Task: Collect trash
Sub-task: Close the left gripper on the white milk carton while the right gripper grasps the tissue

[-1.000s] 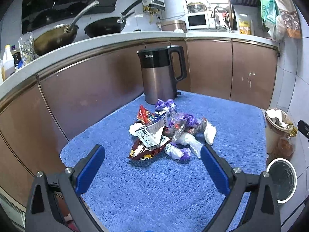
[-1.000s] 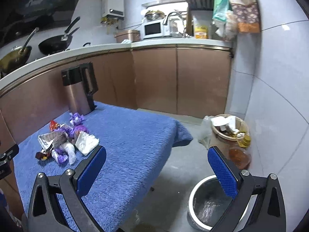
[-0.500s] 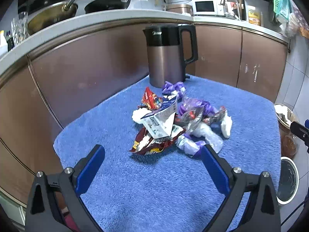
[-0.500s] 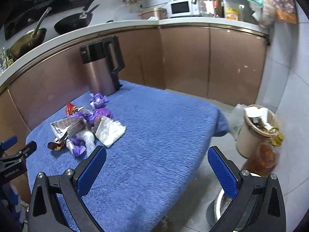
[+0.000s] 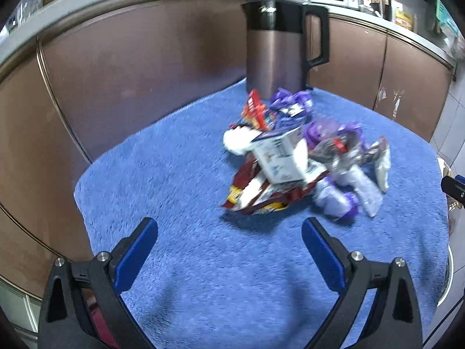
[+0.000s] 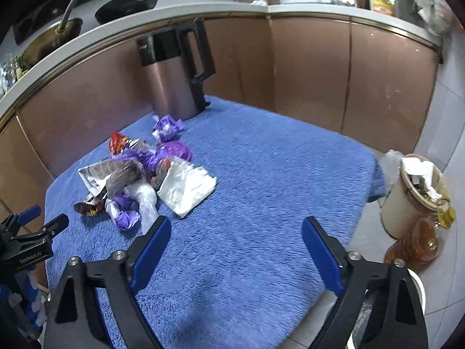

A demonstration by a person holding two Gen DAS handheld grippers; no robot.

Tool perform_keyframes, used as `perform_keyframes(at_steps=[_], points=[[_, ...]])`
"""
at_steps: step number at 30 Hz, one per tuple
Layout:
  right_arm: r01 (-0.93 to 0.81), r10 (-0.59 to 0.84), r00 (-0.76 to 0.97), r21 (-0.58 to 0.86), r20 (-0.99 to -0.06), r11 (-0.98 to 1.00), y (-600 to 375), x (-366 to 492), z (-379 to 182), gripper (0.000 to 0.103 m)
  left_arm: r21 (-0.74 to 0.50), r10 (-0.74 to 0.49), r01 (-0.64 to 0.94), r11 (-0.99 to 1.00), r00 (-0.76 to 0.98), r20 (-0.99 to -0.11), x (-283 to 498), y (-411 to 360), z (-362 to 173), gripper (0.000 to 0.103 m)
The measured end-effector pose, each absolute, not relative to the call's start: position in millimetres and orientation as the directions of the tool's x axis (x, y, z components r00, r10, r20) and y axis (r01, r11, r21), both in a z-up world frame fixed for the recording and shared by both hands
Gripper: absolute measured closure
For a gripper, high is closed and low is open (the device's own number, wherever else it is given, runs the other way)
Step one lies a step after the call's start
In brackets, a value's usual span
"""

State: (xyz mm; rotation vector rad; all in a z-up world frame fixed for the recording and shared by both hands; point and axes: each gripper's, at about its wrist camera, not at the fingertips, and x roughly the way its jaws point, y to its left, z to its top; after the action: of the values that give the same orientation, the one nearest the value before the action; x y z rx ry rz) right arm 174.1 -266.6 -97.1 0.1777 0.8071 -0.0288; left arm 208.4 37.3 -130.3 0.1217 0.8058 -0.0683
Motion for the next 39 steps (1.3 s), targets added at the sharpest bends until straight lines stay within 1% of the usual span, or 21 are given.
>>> perform_keyframes(at_steps=[6,13,16,17,18,23,26,28,32,33,34,36,37,38,39], points=[[0.038,0.103,0.668,0.172,-0.737,0.984,-256,193,-107,0.026,0.031,-0.070,0.140,0.990,0.658,-0.750,219,51,-135,0.004],[-0.011,0.181,0.640,0.227,-0.747,0.974,-247,218,-119,0.029,-0.029,-0.164,0.218,0.975,0.633,-0.757,246,46,-135,0.006],[-0.020,0.196,0.635,0.238,-0.747,0.971,-245,227,-121,0.031,-0.065,-0.192,0.221,0.973,0.625,-0.757,258,47,-130,0.015],[-0.021,0.193,0.637,0.233,-0.746,0.972,-244,230,-120,0.031,-0.083,-0.207,0.223,0.971,0.621,-0.756,262,49,-128,0.021],[-0.021,0.189,0.639,0.229,-0.746,0.973,-244,232,-120,0.031,-0.102,-0.226,0.229,0.968,0.618,-0.753,266,49,-125,0.023],[-0.029,0.201,0.647,0.240,-0.735,0.970,-243,242,-120,0.031,-0.157,-0.300,0.279,0.947,0.604,-0.738,279,37,-113,0.023],[-0.036,0.222,0.641,0.261,-0.734,0.965,-242,252,-124,0.031,-0.151,-0.303,0.294,0.944,0.587,-0.751,289,24,-117,0.023],[-0.029,0.231,0.630,0.274,-0.742,0.961,-244,258,-129,0.033,-0.165,-0.308,0.289,0.943,0.568,-0.763,297,22,-122,0.024],[-0.023,0.266,0.607,0.319,-0.749,0.948,-246,273,-141,0.037,-0.220,-0.335,0.271,0.937,0.522,-0.785,310,22,-133,0.037],[-0.023,0.287,0.599,0.343,-0.747,0.939,-246,277,-143,0.037,-0.225,-0.337,0.269,0.936,0.515,-0.788,312,22,-136,0.042],[-0.026,0.302,0.594,0.357,-0.746,0.934,-246,280,-146,0.037,-0.231,-0.340,0.266,0.936,0.507,-0.792,314,21,-138,0.045],[-0.039,0.317,0.583,0.364,-0.748,0.931,-243,282,-149,0.037,-0.242,-0.343,0.259,0.935,0.492,-0.800,316,21,-143,0.056],[-0.050,0.320,0.577,0.359,-0.751,0.932,-239,283,-151,0.037,-0.251,-0.349,0.256,0.933,0.488,-0.800,317,21,-144,0.058],[-0.059,0.325,0.571,0.357,-0.754,0.932,-235,283,-153,0.039,-0.258,-0.354,0.254,0.932,0.489,-0.797,317,22,-145,0.062],[-0.069,0.330,0.562,0.355,-0.758,0.932,-232,284,-156,0.044,-0.261,-0.356,0.252,0.932,0.492,-0.794,317,22,-145,0.067]])
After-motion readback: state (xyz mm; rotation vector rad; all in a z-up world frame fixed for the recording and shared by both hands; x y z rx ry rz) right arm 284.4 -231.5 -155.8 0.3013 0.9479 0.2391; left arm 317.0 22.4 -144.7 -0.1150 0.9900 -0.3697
